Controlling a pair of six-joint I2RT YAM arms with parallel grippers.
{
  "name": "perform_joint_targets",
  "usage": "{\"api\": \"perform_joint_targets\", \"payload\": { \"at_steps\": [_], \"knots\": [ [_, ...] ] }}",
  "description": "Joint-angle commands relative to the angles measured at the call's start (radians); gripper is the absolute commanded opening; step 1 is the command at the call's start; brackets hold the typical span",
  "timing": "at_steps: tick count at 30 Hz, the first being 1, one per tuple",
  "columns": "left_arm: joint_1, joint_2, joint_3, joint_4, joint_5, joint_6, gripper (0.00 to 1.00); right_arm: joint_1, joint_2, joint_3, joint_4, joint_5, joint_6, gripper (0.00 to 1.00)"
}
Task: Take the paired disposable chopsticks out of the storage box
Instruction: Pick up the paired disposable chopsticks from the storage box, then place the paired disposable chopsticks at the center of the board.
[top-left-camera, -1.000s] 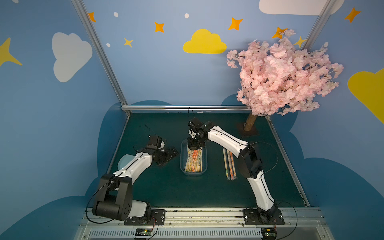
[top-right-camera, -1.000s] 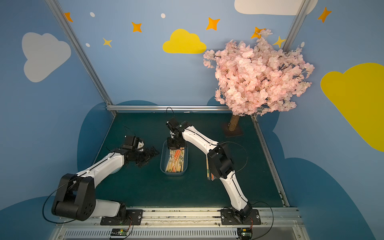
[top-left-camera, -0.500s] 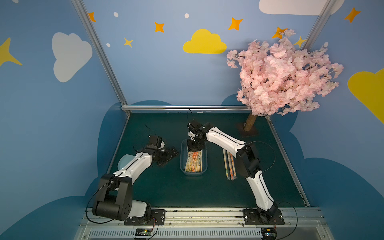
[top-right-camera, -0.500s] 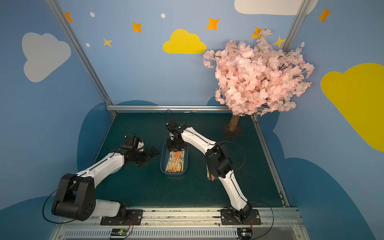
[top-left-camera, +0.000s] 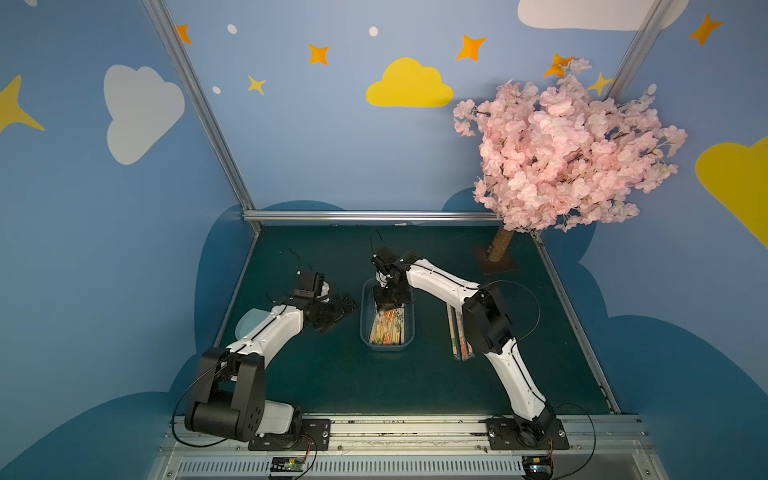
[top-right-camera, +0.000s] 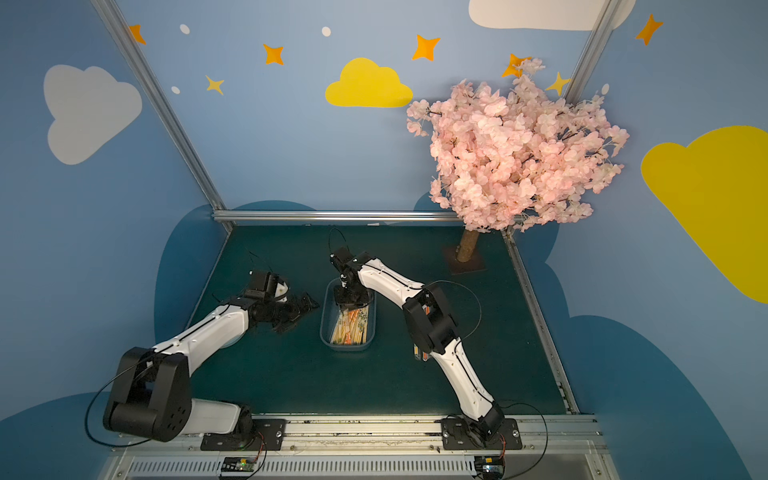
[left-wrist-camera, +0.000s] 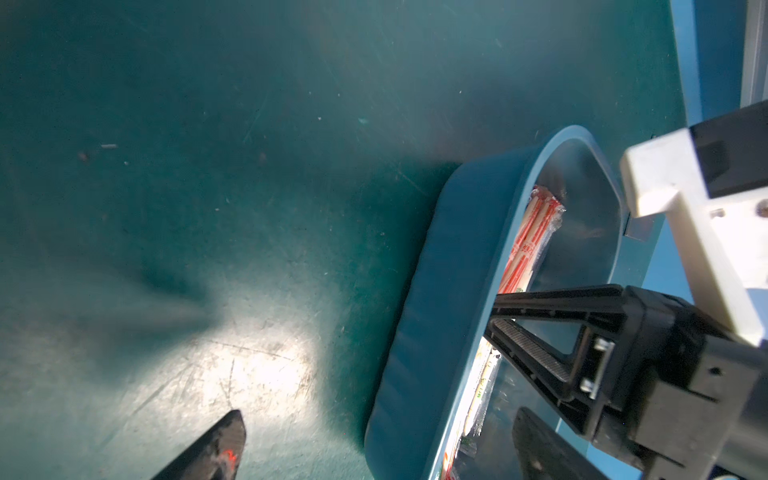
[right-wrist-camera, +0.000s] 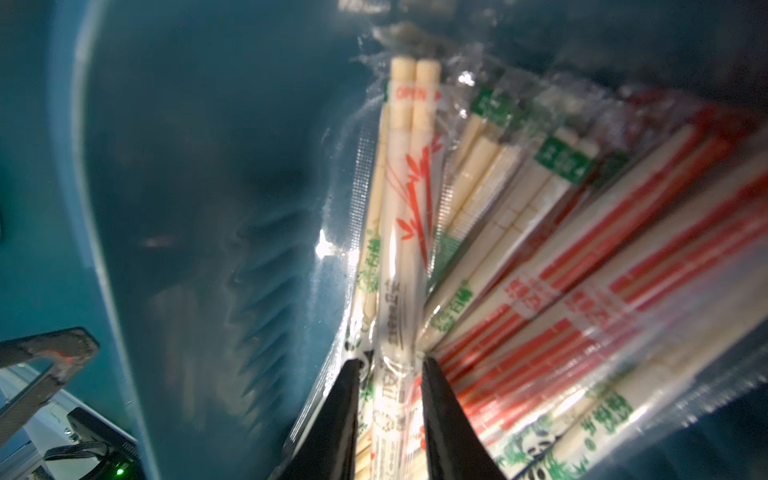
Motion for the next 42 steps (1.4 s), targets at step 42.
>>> {"api": "perform_joint_targets", "payload": {
  "at_steps": [42],
  "knots": [
    [-0.019,-0.034,0.054,-0.050,0.002,0.020,1.00,-0.203,-0.582,-0.585,0.090,0.132,-0.005,0.02]
  ]
}}
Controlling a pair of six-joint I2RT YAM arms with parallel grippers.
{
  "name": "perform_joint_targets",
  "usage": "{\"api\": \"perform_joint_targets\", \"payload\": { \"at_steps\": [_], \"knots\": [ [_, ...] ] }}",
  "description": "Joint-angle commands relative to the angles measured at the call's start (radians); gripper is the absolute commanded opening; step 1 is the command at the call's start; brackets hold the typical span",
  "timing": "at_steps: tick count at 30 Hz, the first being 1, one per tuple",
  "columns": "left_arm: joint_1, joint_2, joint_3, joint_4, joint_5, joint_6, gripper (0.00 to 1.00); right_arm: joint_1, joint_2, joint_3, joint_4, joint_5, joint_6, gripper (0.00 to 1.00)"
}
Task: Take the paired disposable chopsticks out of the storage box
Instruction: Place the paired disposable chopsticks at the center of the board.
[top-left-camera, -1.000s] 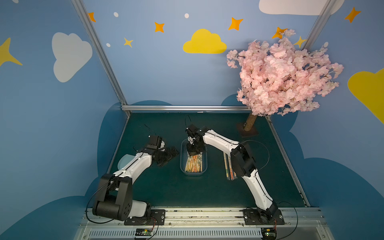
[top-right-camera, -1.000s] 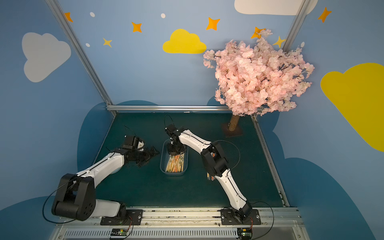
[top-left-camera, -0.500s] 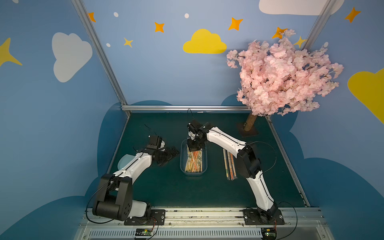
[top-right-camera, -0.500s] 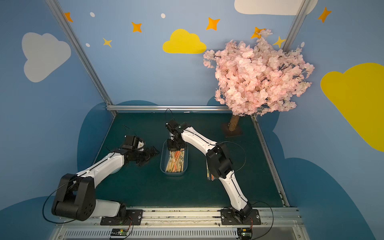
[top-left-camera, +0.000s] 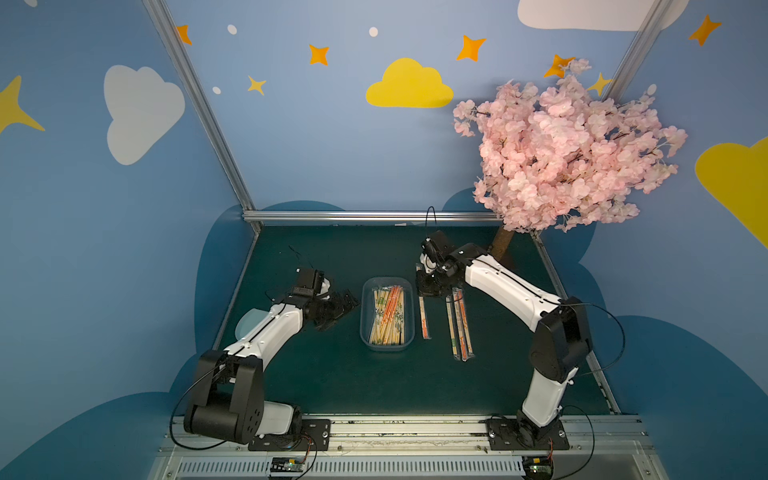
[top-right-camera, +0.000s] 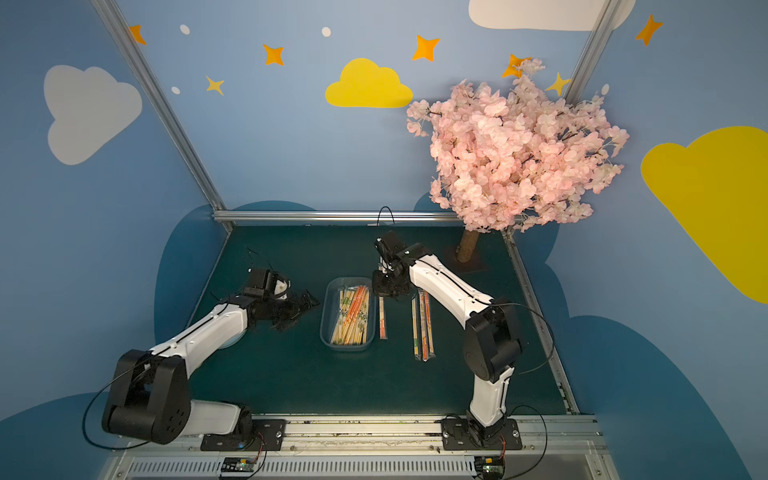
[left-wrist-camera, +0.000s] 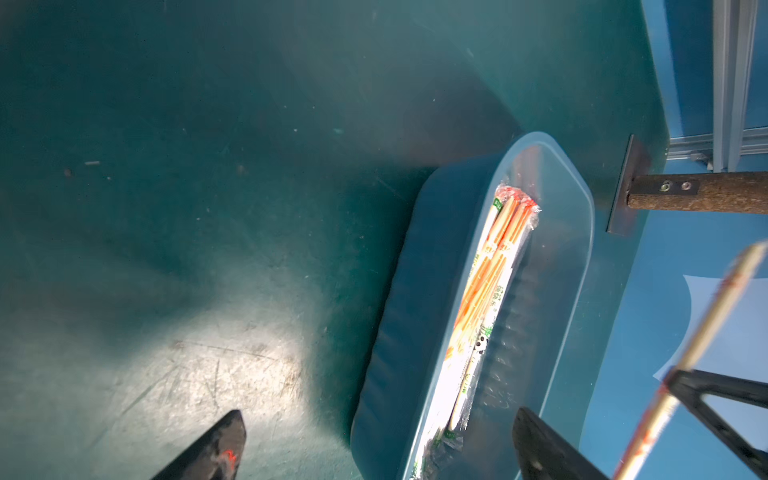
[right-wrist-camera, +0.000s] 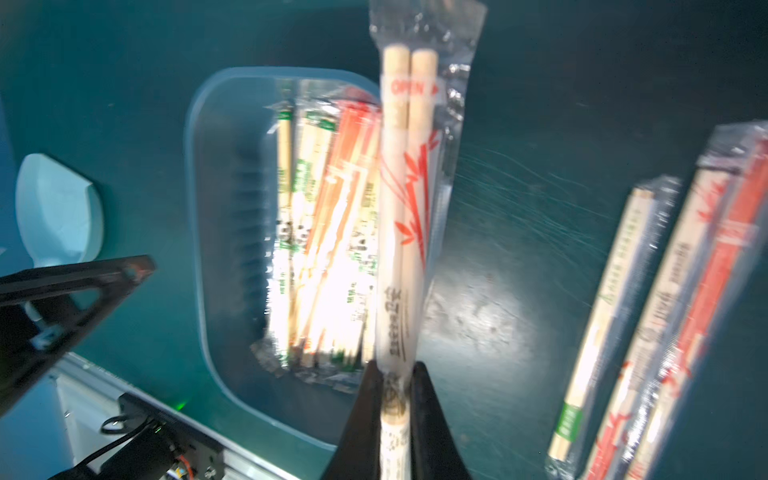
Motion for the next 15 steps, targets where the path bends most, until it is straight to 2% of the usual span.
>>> {"api": "perform_joint_targets", "payload": {
  "at_steps": [1,7,15],
  "knots": [
    [-0.017,-0.016,0.028,-0.031,-0.011,0.011,1.00,-0.027,-0.034,-0.118,0.025,0.053,-0.018,0.02],
    [-0.056,-0.001,0.040,-0.034,-0.031,-0.002,1.00,-0.053,-0.012,-0.246,0.075,0.075,-0.028,0.02],
    [-0.079,0.018,0.050,-0.039,-0.044,-0.013,1.00,-0.060,0.063,-0.262,0.108,0.071,-0.035,0.04]
  ]
}}
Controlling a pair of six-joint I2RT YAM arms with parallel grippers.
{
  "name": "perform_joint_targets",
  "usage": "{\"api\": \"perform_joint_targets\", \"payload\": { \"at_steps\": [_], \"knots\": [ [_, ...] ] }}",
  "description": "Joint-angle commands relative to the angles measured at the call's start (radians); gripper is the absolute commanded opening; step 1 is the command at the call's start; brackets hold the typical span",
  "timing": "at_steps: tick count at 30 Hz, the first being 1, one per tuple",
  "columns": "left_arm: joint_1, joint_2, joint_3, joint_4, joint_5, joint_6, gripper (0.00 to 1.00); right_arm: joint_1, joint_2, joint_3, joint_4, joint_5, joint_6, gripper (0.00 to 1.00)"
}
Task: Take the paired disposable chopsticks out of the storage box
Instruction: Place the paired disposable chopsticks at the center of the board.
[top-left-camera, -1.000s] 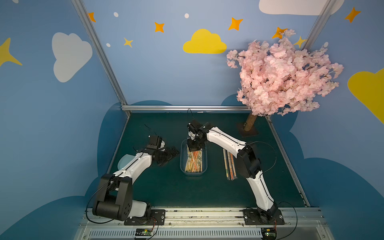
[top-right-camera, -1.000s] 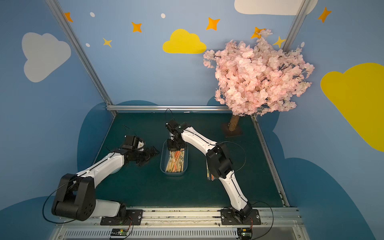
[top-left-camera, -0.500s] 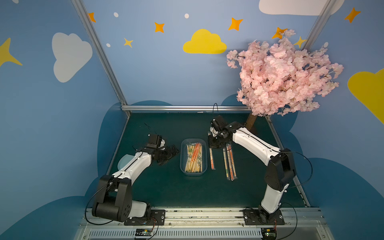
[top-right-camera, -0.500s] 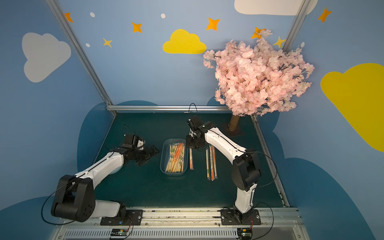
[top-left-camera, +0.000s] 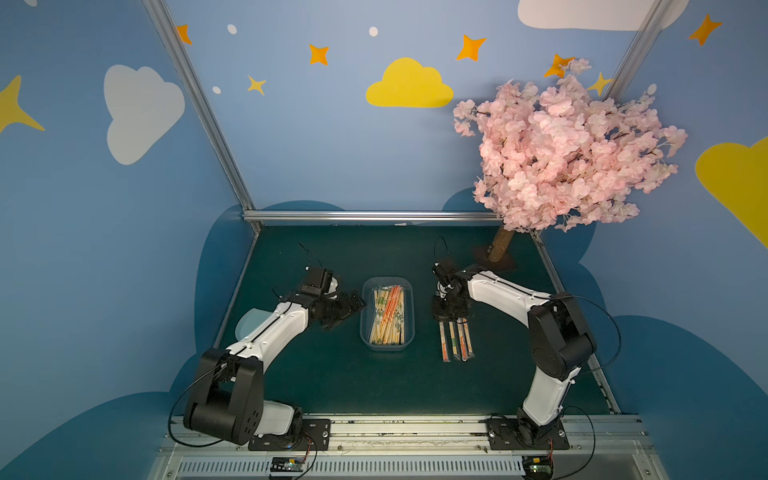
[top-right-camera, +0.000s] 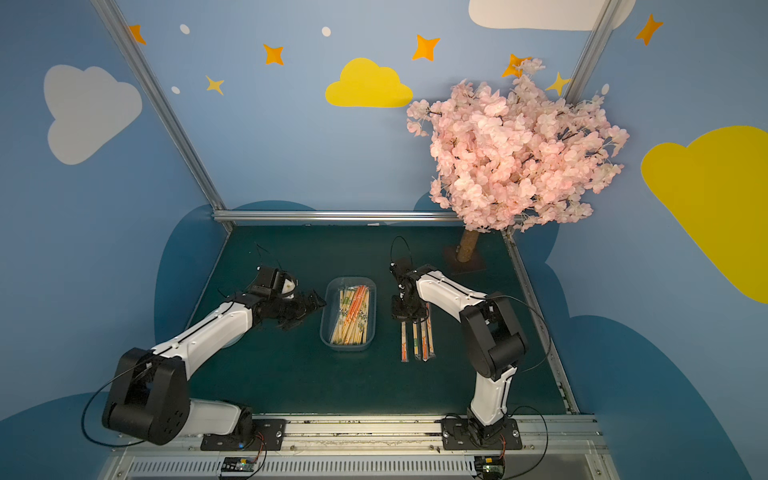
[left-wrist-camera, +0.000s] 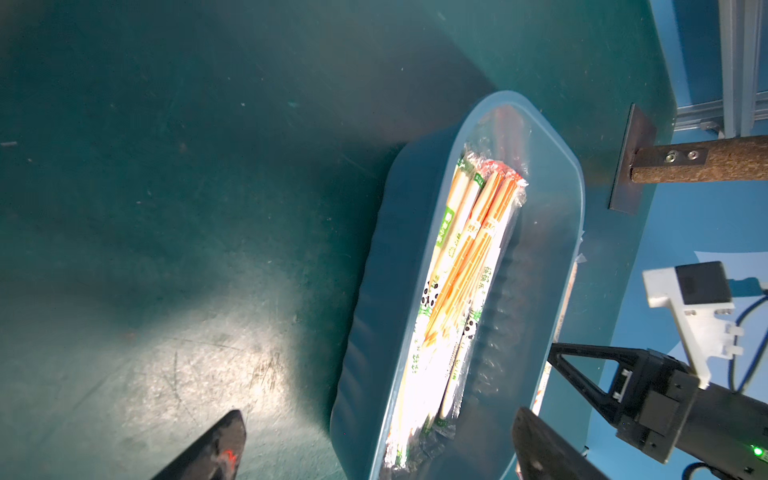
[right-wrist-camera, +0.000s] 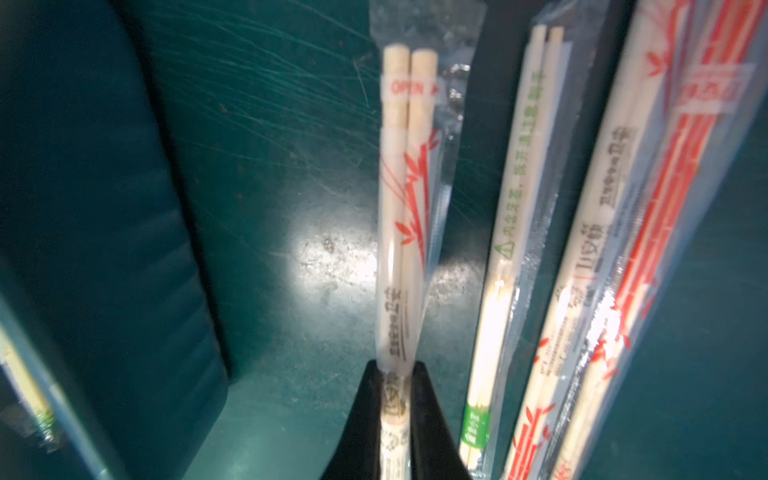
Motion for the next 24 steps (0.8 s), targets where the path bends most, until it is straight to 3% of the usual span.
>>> {"api": "perform_joint_targets", "payload": {
  "at_steps": [1,10,24],
  "knots": [
    [-0.007,0.015,0.021,-0.019,-0.020,-0.002,1.00,-0.004,0.032,-0.001,0.021,0.010,-0.014,0.06],
    [-0.008,0.029,0.039,-0.038,-0.027,0.003,1.00,-0.007,0.023,-0.008,0.019,-0.002,-0.015,0.27],
    [0.007,0.037,0.055,-0.061,-0.027,0.005,1.00,0.022,-0.119,0.073,-0.030,-0.030,0.009,0.34]
  ]
}}
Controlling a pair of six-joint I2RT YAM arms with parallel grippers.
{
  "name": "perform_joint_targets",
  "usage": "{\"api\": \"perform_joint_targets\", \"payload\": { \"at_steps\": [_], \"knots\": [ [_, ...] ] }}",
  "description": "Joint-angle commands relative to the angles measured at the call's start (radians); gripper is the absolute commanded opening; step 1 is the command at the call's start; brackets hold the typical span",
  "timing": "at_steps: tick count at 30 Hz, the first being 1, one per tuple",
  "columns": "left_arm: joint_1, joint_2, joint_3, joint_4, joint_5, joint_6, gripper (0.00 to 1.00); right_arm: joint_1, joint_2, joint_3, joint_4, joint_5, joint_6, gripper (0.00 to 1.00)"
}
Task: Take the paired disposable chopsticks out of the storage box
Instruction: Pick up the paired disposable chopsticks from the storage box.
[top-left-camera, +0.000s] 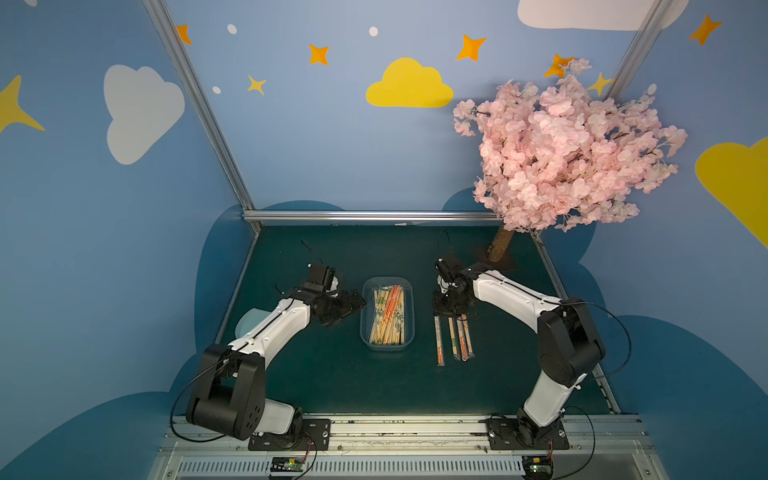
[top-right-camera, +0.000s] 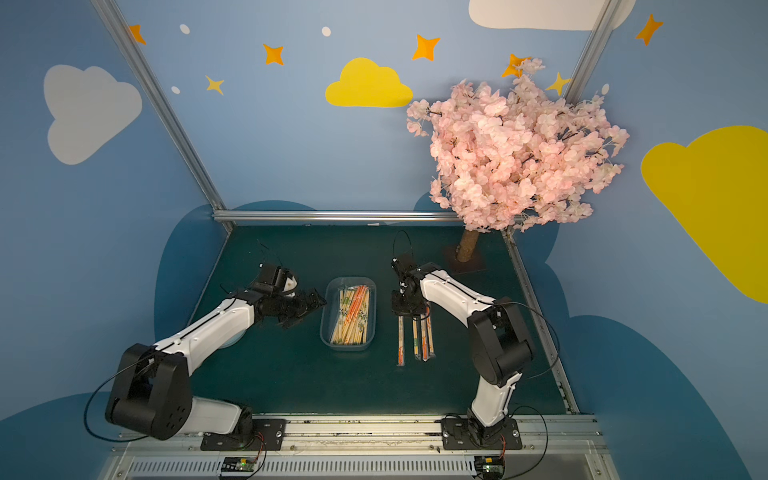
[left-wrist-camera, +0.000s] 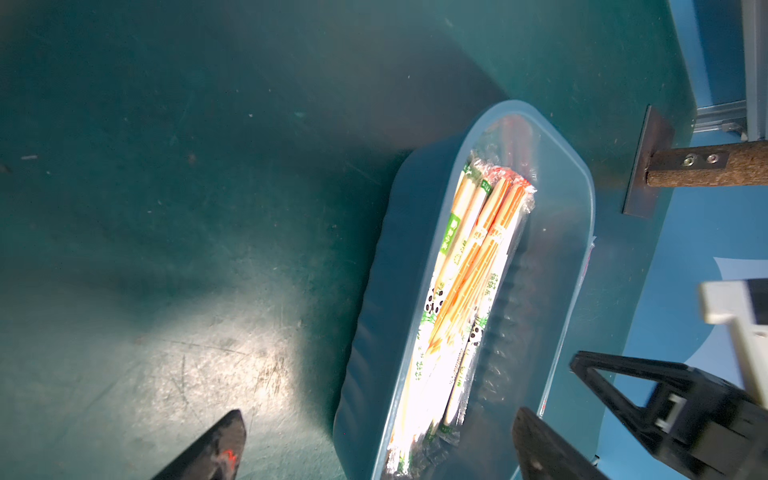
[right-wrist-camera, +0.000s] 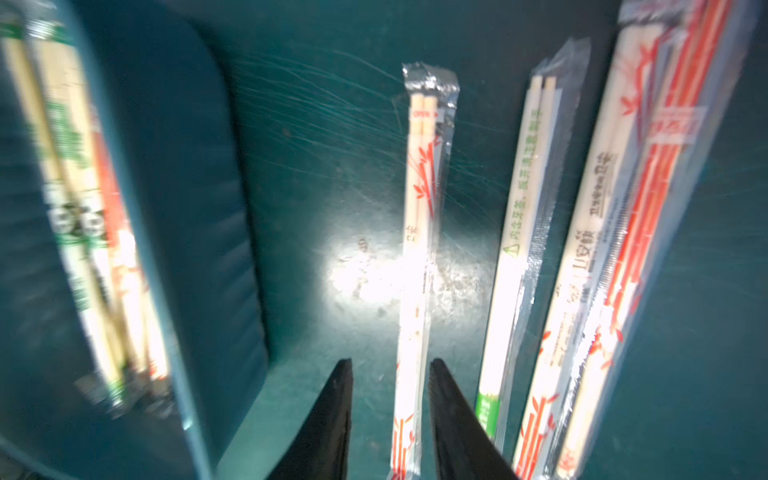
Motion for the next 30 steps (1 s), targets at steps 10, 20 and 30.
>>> {"api": "perform_joint_targets", "payload": {
  "at_steps": [10,20,30],
  "knots": [
    [0.058,-0.013,0.069,-0.116,-0.006,0.035,1.00,0.120,-0.020,0.227,-0.036,-0.050,0.003,0.39],
    [0.074,-0.072,0.028,-0.132,-0.038,0.010,1.00,0.202,0.047,0.264,-0.037,-0.095,-0.013,0.40],
    [0.072,-0.077,-0.105,0.020,0.039,-0.033,1.00,0.239,0.118,0.273,-0.092,-0.060,0.052,0.40]
  ]
}}
